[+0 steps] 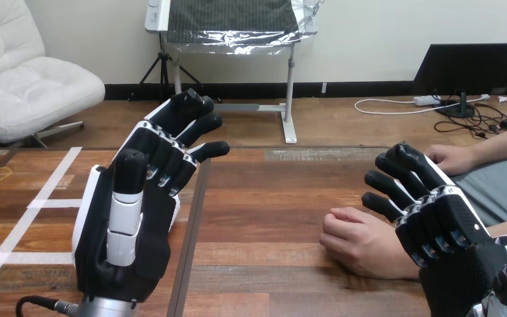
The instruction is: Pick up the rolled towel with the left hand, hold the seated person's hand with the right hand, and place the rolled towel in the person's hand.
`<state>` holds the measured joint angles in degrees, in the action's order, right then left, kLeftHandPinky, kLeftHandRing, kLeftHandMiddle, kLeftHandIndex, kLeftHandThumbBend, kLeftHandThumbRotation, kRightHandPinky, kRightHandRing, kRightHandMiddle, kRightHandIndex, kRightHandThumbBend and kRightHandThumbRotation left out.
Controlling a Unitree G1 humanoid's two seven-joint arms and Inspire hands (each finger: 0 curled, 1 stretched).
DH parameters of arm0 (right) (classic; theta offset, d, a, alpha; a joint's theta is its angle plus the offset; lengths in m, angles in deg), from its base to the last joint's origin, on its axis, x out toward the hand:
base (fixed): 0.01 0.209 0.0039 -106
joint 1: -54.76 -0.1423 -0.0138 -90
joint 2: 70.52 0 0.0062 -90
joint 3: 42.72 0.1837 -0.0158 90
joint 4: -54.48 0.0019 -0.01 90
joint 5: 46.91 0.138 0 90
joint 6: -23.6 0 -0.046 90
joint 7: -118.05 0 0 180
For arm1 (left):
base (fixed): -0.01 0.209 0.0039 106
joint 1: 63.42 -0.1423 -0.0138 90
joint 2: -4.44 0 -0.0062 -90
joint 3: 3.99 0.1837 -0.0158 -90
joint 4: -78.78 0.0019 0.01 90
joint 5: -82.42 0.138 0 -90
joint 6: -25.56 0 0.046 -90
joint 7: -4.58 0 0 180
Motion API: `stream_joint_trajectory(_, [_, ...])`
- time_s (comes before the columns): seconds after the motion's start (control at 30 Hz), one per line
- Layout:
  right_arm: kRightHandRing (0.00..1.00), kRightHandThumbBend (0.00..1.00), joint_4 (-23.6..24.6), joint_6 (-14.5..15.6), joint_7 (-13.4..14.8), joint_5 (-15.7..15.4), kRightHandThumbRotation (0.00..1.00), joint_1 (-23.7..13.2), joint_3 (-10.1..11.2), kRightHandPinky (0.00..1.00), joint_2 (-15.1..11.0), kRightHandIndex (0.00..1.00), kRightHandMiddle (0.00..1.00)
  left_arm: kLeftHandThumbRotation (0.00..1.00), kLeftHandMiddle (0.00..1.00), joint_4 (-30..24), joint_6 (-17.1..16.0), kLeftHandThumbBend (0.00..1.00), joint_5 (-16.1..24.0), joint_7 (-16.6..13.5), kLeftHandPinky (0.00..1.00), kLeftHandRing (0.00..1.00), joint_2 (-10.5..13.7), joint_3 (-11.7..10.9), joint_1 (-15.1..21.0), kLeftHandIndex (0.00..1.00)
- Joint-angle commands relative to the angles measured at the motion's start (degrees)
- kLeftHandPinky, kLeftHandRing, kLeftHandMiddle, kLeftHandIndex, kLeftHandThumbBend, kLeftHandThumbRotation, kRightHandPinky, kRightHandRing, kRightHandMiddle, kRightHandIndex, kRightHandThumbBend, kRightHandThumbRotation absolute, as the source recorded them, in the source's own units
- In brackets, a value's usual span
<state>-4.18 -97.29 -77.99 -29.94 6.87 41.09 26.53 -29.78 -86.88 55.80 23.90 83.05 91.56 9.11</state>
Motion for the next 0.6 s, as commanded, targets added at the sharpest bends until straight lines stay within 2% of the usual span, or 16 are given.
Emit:
stream_joint_trajectory(0.0, [0.87,0.89,2.53,-0.27,0.39,-0.62,1.00,-2.36,-0.03,0.84,0.58,0.87,0.88,0.79,0.81,-1.67,-0.41,0.66,-0.58,0.57,0.70,0.81,-0.89,-0.90,2.92,0.76])
stream_joint_trajectory(0.4, [0.87,0.89,2.13,-0.44,0.03,-0.26,1.00,-2.70,0.00,0.83,0.45,0.87,0.88,0.79,0.80,-1.55,-0.31,0.66,0.39,0.00,0.70,0.80,-1.11,-0.97,3.09,0.75])
stream_joint_trajectory(0.57, [0.87,0.89,2.04,-0.53,0.10,-0.40,1.00,-2.83,0.11,0.83,0.53,0.87,0.88,0.80,0.80,-0.94,-1.36,0.67,2.97,-0.85,0.70,0.81,-1.18,-1.33,3.39,0.76])
